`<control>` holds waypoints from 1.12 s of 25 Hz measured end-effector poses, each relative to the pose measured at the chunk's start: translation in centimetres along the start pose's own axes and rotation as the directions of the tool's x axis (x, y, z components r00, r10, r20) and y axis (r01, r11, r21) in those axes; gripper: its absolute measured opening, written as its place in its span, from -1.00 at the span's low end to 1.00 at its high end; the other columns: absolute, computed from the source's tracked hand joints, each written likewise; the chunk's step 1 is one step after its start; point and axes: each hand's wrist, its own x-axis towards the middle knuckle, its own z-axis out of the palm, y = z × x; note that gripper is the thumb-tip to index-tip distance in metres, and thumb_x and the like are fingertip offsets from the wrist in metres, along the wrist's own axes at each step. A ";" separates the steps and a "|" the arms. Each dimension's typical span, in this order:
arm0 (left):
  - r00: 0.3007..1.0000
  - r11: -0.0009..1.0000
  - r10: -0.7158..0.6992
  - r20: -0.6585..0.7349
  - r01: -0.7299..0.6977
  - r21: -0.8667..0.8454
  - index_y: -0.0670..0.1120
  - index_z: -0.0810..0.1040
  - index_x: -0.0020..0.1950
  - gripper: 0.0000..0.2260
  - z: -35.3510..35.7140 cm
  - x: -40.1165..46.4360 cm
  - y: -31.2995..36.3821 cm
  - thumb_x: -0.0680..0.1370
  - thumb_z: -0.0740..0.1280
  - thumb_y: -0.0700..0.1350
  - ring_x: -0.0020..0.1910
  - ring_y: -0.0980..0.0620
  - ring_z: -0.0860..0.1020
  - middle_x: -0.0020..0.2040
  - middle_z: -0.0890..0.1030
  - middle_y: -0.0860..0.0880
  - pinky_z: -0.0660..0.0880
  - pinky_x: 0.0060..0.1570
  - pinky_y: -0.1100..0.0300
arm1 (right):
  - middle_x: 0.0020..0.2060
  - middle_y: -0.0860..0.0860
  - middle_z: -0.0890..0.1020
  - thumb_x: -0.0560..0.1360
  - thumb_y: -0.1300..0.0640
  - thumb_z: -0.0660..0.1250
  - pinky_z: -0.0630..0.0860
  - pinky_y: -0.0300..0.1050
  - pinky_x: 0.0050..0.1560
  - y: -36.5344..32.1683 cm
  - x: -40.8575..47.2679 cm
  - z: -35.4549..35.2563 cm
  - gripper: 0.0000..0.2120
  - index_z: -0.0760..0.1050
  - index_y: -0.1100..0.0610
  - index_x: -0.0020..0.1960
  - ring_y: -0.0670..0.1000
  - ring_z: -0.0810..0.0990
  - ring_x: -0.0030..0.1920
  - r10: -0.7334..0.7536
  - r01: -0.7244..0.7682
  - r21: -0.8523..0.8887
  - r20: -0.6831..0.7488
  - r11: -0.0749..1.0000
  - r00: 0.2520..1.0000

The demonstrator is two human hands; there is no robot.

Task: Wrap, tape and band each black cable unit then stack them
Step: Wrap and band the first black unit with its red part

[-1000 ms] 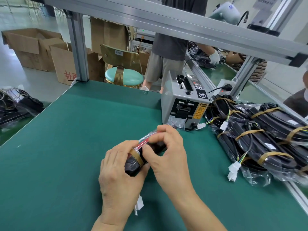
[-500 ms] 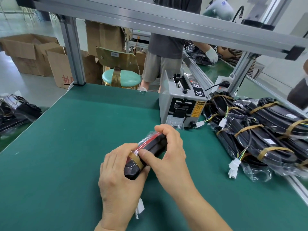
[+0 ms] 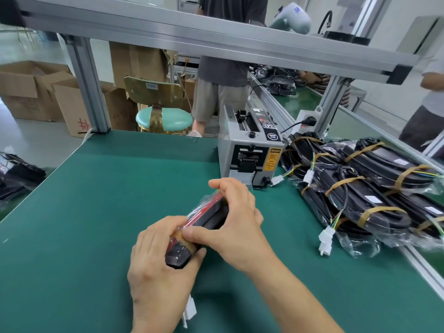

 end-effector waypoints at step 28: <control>0.730 0.919 0.026 0.683 -0.286 0.271 0.48 0.00 0.35 -0.32 -3.1 7.4 2.1 0.32 0.25 0.21 -0.13 0.12 0.50 -0.06 0.48 0.23 0.43 -0.11 0.22 | -0.20 0.13 0.67 0.47 0.17 0.38 0.45 -0.05 0.12 3.4 8.4 -0.6 -0.86 0.62 0.24 -0.17 0.08 0.60 -0.11 0.221 -0.410 0.283 0.520 0.867 0.825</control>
